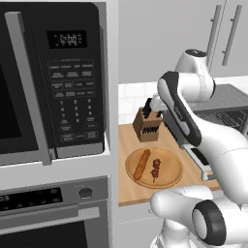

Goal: Pick up the kebab skewer and baguette bread, and place them inside the toaster oven. Close the toaster oven door and start by setting the timer.

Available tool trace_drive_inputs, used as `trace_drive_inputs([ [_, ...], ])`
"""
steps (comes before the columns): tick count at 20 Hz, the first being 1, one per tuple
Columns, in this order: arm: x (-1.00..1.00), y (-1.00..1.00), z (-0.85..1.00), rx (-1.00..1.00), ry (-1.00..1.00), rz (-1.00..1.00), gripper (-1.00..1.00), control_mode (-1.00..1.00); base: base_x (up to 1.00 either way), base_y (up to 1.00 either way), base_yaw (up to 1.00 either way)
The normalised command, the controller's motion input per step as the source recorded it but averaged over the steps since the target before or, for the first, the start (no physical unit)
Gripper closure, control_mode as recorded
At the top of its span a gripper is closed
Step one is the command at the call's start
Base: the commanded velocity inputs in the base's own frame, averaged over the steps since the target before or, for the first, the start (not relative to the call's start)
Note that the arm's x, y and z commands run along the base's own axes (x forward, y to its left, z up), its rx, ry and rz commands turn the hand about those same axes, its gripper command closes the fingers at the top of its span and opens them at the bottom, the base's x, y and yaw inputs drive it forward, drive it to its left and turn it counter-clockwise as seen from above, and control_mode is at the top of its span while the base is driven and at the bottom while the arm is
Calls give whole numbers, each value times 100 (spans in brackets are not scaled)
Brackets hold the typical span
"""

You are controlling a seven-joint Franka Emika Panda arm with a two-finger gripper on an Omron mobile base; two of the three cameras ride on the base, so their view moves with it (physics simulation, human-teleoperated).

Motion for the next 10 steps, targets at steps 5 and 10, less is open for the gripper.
trace_drive_inputs([
  [5, -23, -12, 0, 0, -8, 0, -100, -100, 0, 0, 0],
  [10, -47, -56, 0, 0, -16, 0, -100, -100, 0, 0, 0],
])
